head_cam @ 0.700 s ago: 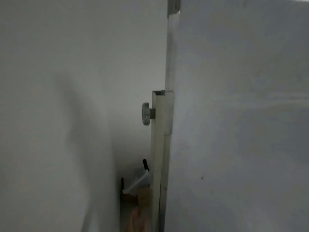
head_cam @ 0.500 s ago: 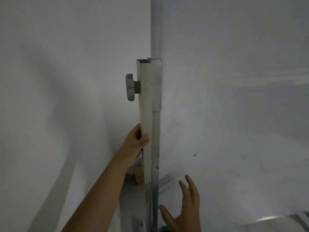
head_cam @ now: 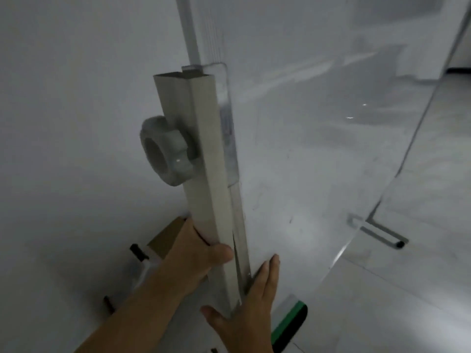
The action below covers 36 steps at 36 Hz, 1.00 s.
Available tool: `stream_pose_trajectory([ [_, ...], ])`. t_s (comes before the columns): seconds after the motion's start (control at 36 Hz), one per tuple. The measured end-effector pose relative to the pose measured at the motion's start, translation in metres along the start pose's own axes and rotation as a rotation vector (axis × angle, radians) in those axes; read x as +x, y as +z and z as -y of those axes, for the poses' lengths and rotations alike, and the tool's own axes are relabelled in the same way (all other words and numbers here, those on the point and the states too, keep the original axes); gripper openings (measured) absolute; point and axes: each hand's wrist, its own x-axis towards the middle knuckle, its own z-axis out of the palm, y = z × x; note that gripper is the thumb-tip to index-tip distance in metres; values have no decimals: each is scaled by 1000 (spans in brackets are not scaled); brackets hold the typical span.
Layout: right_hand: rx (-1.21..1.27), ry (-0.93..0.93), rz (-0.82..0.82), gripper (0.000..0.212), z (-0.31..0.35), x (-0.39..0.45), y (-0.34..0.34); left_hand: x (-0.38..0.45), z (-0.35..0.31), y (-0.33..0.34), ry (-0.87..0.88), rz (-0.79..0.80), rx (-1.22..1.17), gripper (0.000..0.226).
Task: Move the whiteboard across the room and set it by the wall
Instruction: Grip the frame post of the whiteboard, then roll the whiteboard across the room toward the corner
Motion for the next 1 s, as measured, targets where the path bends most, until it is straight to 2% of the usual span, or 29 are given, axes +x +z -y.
stream_pose_trajectory([
  [0.06, 6, 46, -50, 125, -13, 10, -6, 14, -8, 20, 56, 99, -46, 72],
  [0.08, -27, 68, -100, 124, -21, 17, -12, 22, -8, 31, 52, 107, -72, 76],
  [0.17, -72, 76, -163, 128, -42, 36, -35, 44, -8, 62, 38, 155, -131, 60],
  [0.22, -110, 139, -150, 125, -55, 50, -54, 59, -10, 85, 44, 178, -122, 34],
  [0.25, -102, 193, -113, 123, -60, 59, -65, 68, -10, 97, 52, 209, -131, 30],
  [0.31, -42, 282, -20, 122, -73, 75, -89, 86, -16, 123, 68, 262, -140, 30],
  [0.36, 6, 335, 6, 118, -90, 91, -115, 105, -19, 150, 104, 293, -130, 34],
  [0.5, 47, 359, 7, 122, -133, 134, -172, 149, -29, 220, 239, 381, -92, 36],
  [0.72, 135, 394, -64, 119, -204, 200, -235, 216, -34, 320, 242, 400, -60, 27],
  [0.92, 212, 379, -137, 113, -275, 268, -284, 289, -56, 410, 287, 234, -104, 29],
  [1.0, 222, 354, -134, 112, -306, 301, -302, 324, -57, 443, 323, 216, -63, 29],
])
